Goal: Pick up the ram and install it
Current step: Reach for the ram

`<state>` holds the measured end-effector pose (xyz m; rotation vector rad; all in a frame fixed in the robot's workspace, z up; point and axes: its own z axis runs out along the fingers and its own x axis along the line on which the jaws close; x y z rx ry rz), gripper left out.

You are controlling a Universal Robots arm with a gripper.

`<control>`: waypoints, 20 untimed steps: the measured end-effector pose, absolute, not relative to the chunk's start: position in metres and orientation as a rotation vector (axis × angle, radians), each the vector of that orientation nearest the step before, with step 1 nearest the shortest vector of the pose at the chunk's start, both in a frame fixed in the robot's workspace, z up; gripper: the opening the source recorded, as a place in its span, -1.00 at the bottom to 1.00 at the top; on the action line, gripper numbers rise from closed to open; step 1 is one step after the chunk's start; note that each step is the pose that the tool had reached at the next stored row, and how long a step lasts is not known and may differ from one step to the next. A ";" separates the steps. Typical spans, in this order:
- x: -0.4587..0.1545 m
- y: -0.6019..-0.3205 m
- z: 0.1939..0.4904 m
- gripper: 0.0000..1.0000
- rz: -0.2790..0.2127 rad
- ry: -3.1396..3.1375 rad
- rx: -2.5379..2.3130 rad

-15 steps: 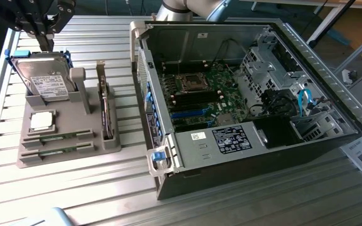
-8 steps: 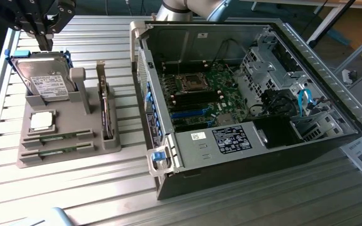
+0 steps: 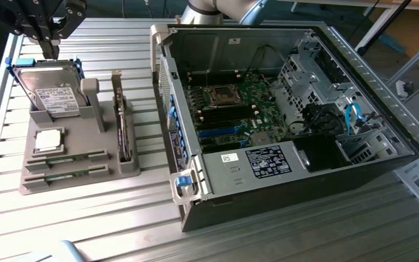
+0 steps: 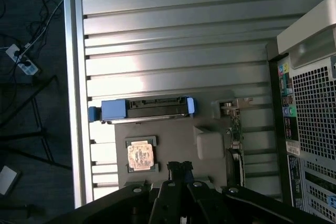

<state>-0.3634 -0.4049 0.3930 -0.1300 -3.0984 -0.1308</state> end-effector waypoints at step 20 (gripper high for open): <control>-0.363 -0.405 0.393 -0.80 -0.049 -3.098 -0.132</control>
